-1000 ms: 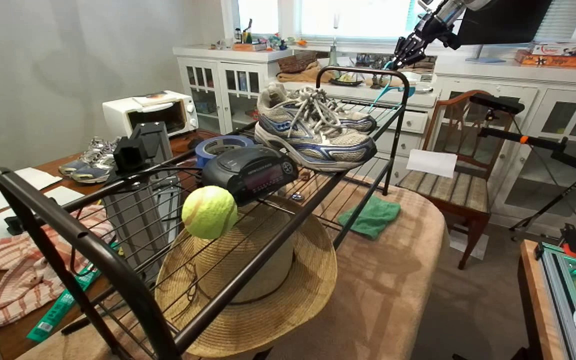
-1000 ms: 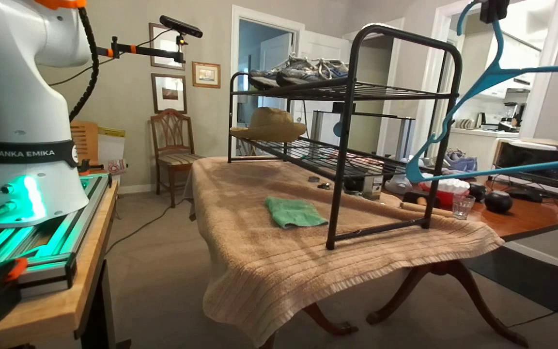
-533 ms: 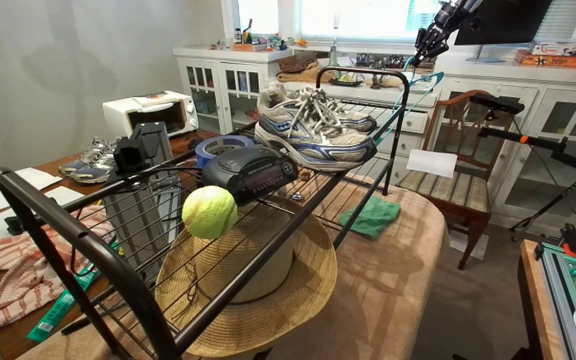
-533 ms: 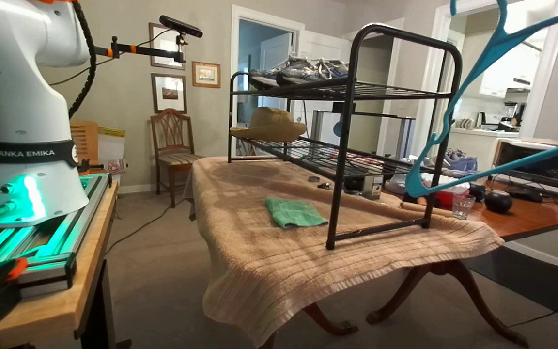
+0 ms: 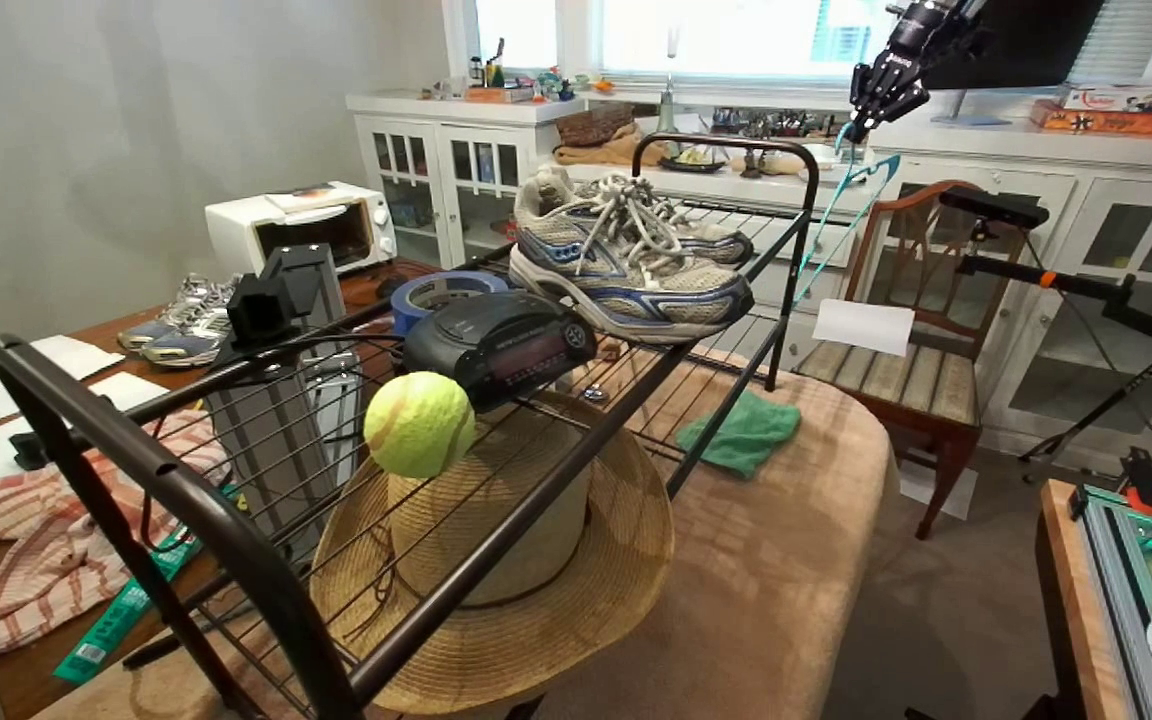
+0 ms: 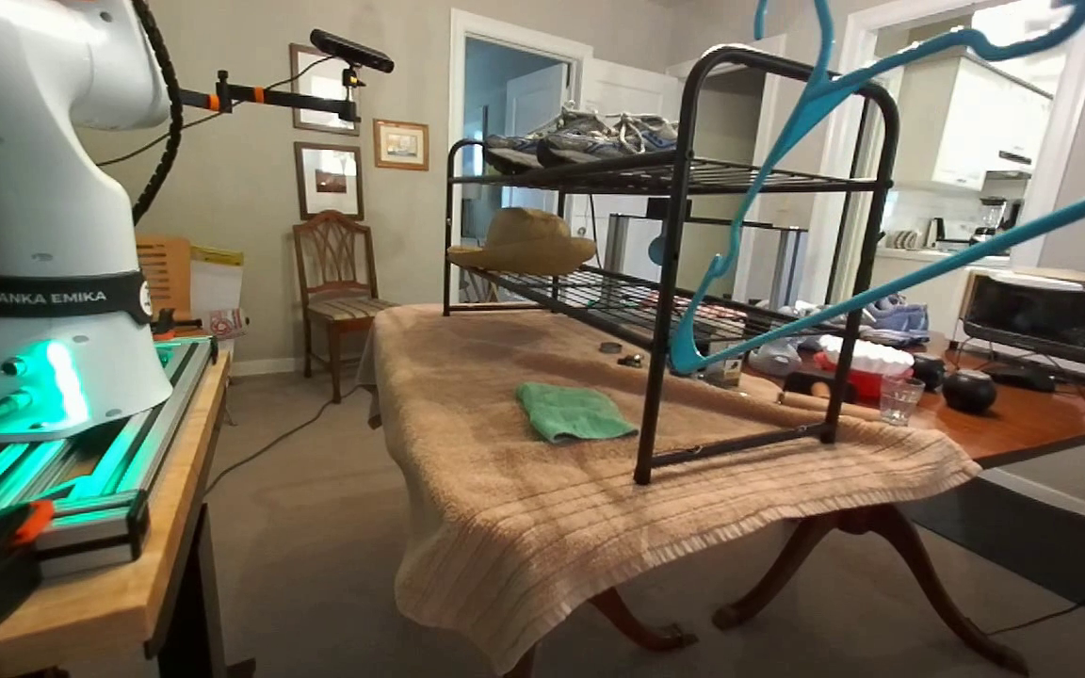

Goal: Move the hanger from the side to the front of the shoe rack

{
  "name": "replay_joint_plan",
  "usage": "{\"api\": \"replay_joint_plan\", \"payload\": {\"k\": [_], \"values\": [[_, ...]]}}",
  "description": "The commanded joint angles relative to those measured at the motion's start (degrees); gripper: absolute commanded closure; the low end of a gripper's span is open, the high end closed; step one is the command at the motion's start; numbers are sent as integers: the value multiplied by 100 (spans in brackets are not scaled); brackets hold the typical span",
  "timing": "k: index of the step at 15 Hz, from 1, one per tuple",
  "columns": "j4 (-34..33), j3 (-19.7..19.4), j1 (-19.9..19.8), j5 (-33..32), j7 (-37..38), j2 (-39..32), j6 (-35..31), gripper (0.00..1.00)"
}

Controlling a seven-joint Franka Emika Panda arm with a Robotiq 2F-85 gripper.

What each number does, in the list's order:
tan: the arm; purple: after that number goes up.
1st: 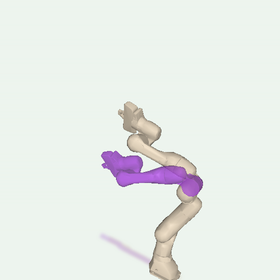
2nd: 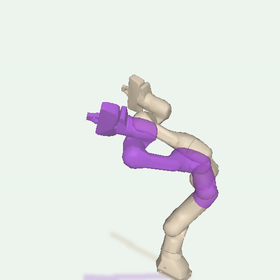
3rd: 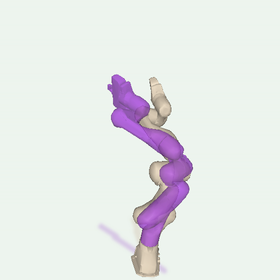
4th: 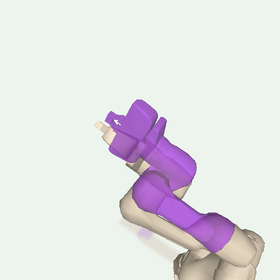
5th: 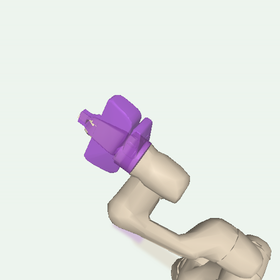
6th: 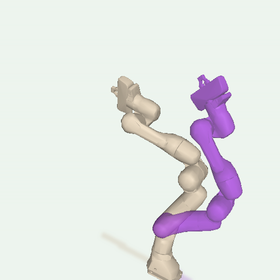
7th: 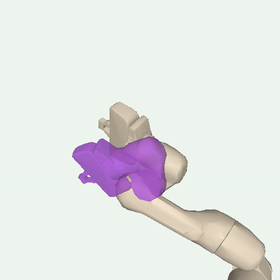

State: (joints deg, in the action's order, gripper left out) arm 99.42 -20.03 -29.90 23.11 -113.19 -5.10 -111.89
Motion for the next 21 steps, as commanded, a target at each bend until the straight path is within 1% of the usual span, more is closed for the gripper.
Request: {"api": "replay_joint_plan", "payload": {"k": [1, 5, 6, 7, 8, 9, 12, 13, 15, 17, 19, 21], "values": [[342, -94, 141, -175, -133, 280, 477, 98], [422, -143, 185, -331, -160, 290, 751, 98], [449, -155, 195, -429, -118, 294, 668, 98], [489, -166, 201, -508, -55, 300, 539, 98], [586, -179, 223, -740, 58, 343, 167, 98], [676, -190, 247, -1019, 144, 383, -231, 98], [947, -238, 280, -1898, 404, 502, -1102, 98], [942, -251, 271, -2019, 440, 490, -1053, 98], [1025, -243, 285, -1998, 405, 545, -901, 98], [1104, -219, 328, -1762, 266, 597, -729, 98], [1172, -201, 402, -1690, 202, 641, -633, 98], [1186, -188, 480, -1418, 9, 682, -344, 98]]}}
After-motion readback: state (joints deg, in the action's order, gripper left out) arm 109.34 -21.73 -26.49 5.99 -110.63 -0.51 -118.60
